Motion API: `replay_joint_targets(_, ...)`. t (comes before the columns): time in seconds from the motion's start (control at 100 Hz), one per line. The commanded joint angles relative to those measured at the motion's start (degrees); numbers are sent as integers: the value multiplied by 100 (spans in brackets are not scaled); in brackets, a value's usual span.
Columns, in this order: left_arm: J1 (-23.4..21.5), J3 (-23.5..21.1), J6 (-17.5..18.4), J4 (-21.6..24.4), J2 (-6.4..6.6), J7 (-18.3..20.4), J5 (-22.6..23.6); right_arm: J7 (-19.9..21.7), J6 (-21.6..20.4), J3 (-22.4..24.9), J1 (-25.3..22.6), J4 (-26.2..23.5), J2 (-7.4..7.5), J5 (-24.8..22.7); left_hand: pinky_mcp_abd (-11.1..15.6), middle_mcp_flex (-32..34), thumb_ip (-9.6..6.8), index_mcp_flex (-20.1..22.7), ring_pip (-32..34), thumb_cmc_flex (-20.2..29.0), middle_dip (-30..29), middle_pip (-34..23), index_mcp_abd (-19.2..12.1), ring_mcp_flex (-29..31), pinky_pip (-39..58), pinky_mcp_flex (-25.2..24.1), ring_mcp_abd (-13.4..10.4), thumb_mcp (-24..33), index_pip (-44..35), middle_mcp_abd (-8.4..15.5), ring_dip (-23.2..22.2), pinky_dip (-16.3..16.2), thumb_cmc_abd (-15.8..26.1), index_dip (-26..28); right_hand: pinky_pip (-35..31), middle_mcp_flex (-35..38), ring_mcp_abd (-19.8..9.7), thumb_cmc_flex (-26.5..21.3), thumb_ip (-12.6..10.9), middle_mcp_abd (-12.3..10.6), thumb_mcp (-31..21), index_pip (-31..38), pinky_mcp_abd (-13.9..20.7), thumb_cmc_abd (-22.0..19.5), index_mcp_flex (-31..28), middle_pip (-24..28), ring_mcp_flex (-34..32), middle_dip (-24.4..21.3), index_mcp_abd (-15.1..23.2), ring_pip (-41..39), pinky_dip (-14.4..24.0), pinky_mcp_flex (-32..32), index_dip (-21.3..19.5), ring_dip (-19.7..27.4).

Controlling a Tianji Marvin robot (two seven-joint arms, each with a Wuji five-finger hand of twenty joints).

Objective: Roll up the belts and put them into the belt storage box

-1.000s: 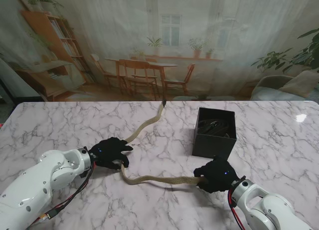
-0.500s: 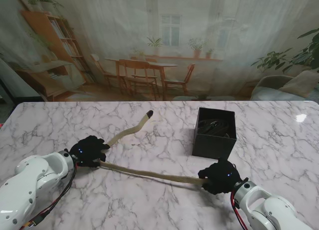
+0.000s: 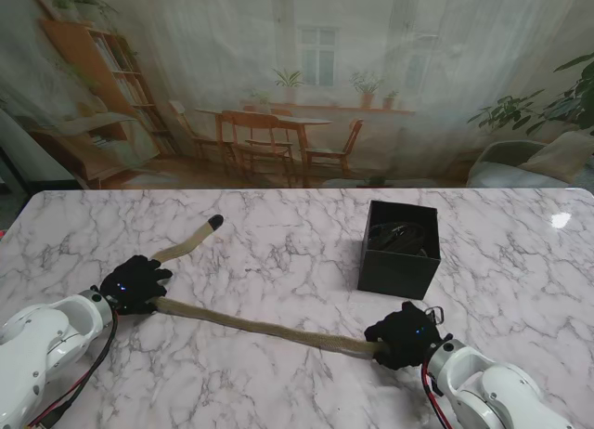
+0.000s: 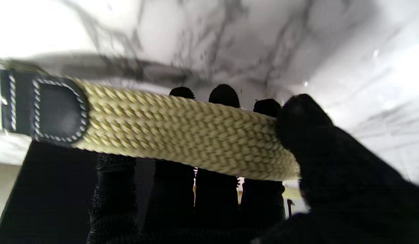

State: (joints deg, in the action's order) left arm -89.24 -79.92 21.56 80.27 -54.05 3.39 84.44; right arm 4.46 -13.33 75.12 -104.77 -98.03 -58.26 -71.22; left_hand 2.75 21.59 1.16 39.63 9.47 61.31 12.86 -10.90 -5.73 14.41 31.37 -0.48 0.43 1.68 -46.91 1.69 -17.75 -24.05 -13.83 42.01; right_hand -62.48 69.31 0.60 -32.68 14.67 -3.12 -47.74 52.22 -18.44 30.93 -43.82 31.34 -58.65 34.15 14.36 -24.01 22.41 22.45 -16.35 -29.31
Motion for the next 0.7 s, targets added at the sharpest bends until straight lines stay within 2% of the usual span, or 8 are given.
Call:
replay_joint_targets(0.0,-109,68,-9,-293,21,148,25,39,41,-5,-21,29,32,-29,-83,108,-63,269,-101,165,50,25,-185,31,152,-86,97,-68,1047,-100,-25,-100,109,-947,77,-293,174,328,-46,255,130,-46,-239,37,140,-209,254,-90,46,282,75,-157,91,112)
replay_joint_targets(0.08,-106,83,-28,-293,18,144,12,105,62,-25,-14,17,51,-178,-111,70,-65,81,-108,60,35,59,-139,14,166,-81,138,-111,1383,-142,-14,-95,62,-1146,145,-669,268,827,-249,360,89,-881,-203,-16,85,-356,521,-203,-145,386,131,-256,-427,198)
replay_joint_targets(0.09,-105,84,-30,-294,18,143,12,124,65,-26,-13,12,53,-198,-116,34,-61,-56,-109,4,27,77,-108,8,168,-81,159,-137,1515,-256,-12,-94,43,-1209,151,-726,278,873,-275,371,88,-941,-202,-26,92,-380,556,-214,-165,397,133,-269,-451,205)
replay_joint_targets(0.13,-101,85,-32,-290,18,142,16,197,71,-30,-12,-7,63,-269,-145,3,-60,-214,-98,-163,-11,121,-58,-2,177,-81,187,-99,1985,-355,1,-83,-5,-1115,181,-962,305,1160,-642,437,43,-1399,-184,-118,107,-486,698,-300,-267,435,158,-326,-866,249)
replay_joint_targets(0.15,-101,83,-30,-284,18,150,18,209,76,-36,-8,-7,66,-290,-157,-14,-55,-288,-100,-289,-16,131,-22,-6,174,-81,204,-127,2179,-367,4,-79,18,-1162,197,-1150,338,1338,-735,496,84,-1533,-185,-158,231,-564,796,-337,-350,466,159,-369,-941,265)
replay_joint_targets(0.24,-102,63,1,-265,19,137,33,227,91,-66,14,11,68,-278,-227,-67,-72,-437,-113,-808,-49,195,204,-26,155,-75,258,-198,2846,-414,21,-73,195,-1440,216,-1499,415,1527,-766,614,316,-1782,-183,-207,473,-653,997,-436,-459,480,173,-458,-1031,297)
replay_joint_targets(0.42,-184,-89,132,-113,18,157,99,66,31,27,-58,-66,48,-236,-370,-165,-60,-811,-137,-1540,-91,316,364,-84,69,-83,410,-244,3384,-598,36,-64,-164,-1720,253,-2189,521,1828,-769,827,660,-2097,-146,-314,887,-693,1376,-596,-661,469,218,-637,-1106,358)
replay_joint_targets(0.69,-455,-500,394,301,-9,93,188,-77,-84,254,-243,-313,21,-272,-512,-120,-56,-925,-127,-1874,-103,411,441,-33,37,-38,554,-240,3572,-699,25,-86,-271,-1793,237,-2240,539,1782,-799,850,810,-2131,-138,-468,856,-628,1430,-674,-668,391,263,-637,-1150,373)
